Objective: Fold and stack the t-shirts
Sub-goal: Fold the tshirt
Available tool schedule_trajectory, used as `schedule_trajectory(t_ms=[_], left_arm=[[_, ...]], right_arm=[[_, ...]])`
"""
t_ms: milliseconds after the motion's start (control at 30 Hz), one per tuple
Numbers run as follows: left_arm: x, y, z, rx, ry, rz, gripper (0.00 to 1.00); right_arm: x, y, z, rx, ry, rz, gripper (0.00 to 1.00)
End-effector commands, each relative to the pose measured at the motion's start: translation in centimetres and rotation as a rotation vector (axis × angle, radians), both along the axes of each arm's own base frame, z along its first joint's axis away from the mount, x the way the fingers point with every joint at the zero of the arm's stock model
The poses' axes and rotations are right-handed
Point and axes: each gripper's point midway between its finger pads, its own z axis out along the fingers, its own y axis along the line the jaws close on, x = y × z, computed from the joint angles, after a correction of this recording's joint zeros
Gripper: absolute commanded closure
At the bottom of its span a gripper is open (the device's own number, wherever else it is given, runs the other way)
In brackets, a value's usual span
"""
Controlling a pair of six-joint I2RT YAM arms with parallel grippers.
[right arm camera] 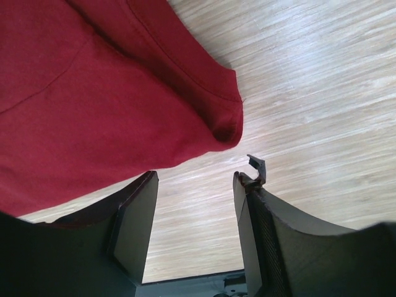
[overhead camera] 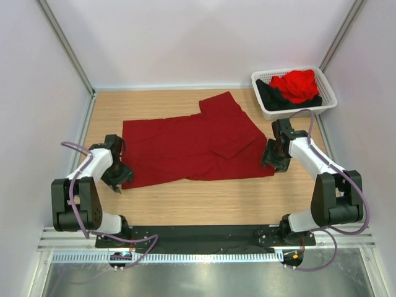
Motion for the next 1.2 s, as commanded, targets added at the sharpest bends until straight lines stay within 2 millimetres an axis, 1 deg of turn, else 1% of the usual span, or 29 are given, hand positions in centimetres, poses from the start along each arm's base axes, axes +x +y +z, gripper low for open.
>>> schedule_trajectory(t_ms=[0, 67, 267, 367, 533, 633, 667, 733, 767, 800, 833, 867, 900, 967, 1000, 1033, 1067, 1100, 1167], left_arm=[[0.9, 0.7, -0.5, 0.03, -0.004, 0.012, 0.43], [0.8, 0.8, -0.7, 0.034, 0.013, 0.01, 0.43], [0.5, 1.0, -0.8, 0.038, 0.026, 0.018, 0.4], [0.4, 1.3, -0.9, 0.049, 0.036, 0.03, 0.42], [1.0, 1.7, -1.3, 0.054, 0.019, 0.019, 0.42], [1.4, 1.5, -1.7, 0.036, 0.007, 0.016, 0.49], [1.7, 1.5, -1.8, 0.033, -0.001, 0.011, 0.55], [1.8, 1.5, -2.0, 0.028, -0.002, 0.008, 0.64], [1.9, 1.6, -2.0, 0.029, -0.003, 0.005, 0.73], [1.9, 1.6, -2.0, 0.03, -0.001, 0.005, 0.78], [1.7, 1.8, -2.1, 0.032, 0.007, 0.013, 0.89], [1.6, 2.0, -2.1, 0.033, 0.012, 0.019, 0.95], [1.4, 2.4, -2.1, 0.035, 0.021, 0.036, 1.0], [0.9, 2.9, -2.0, 0.041, 0.038, 0.048, 1.0], [0.8, 3.2, -1.9, 0.048, 0.042, 0.05, 1.0], [0.7, 3.6, -1.8, 0.054, 0.047, 0.057, 1.0], [0.5, 3.8, -1.8, 0.059, 0.056, 0.056, 1.0], [0.4, 4.0, -1.9, 0.059, 0.061, 0.044, 1.0], [0.1, 4.1, -1.9, 0.063, 0.078, 0.039, 1.0]], right_arm=[[0.8, 0.1, -0.7, 0.015, -0.022, -0.029, 0.41], [0.6, 0.1, -1.1, 0.018, -0.007, -0.036, 0.41], [-0.1, -0.7, -1.9, -0.001, 0.008, -0.056, 0.4], [-0.3, -0.5, -2.4, 0.01, 0.017, -0.056, 0.42], [-0.2, -0.5, -3.3, 0.01, 0.01, -0.052, 0.42], [0.0, -0.6, -3.9, 0.006, 0.019, -0.051, 0.43], [0.1, -0.5, -4.0, 0.01, 0.016, -0.05, 0.44], [0.0, -0.6, -4.4, 0.009, 0.025, -0.051, 0.47], [0.0, -0.5, -4.8, 0.014, 0.023, -0.055, 0.49], [0.0, -0.5, -4.9, 0.018, 0.023, -0.057, 0.56], [0.0, -0.5, -5.2, 0.019, 0.023, -0.059, 0.6], [0.0, -0.5, -5.3, 0.02, 0.021, -0.062, 0.65], [-0.1, -0.7, -5.5, 0.01, 0.023, -0.067, 0.74], [-0.5, -1.1, -5.7, -0.014, 0.045, -0.075, 0.84], [-0.7, -1.8, -5.7, -0.047, 0.052, -0.085, 0.95], [-0.8, -2.2, -5.6, -0.065, 0.054, -0.091, 0.99], [-1.5, -2.6, -5.6, -0.088, 0.077, -0.102, 0.99], [-1.8, -3.2, -5.4, -0.117, 0.08, -0.108, 0.99], [-2.8, -3.6, -5.0, -0.13, 0.092, -0.124, 0.99]])
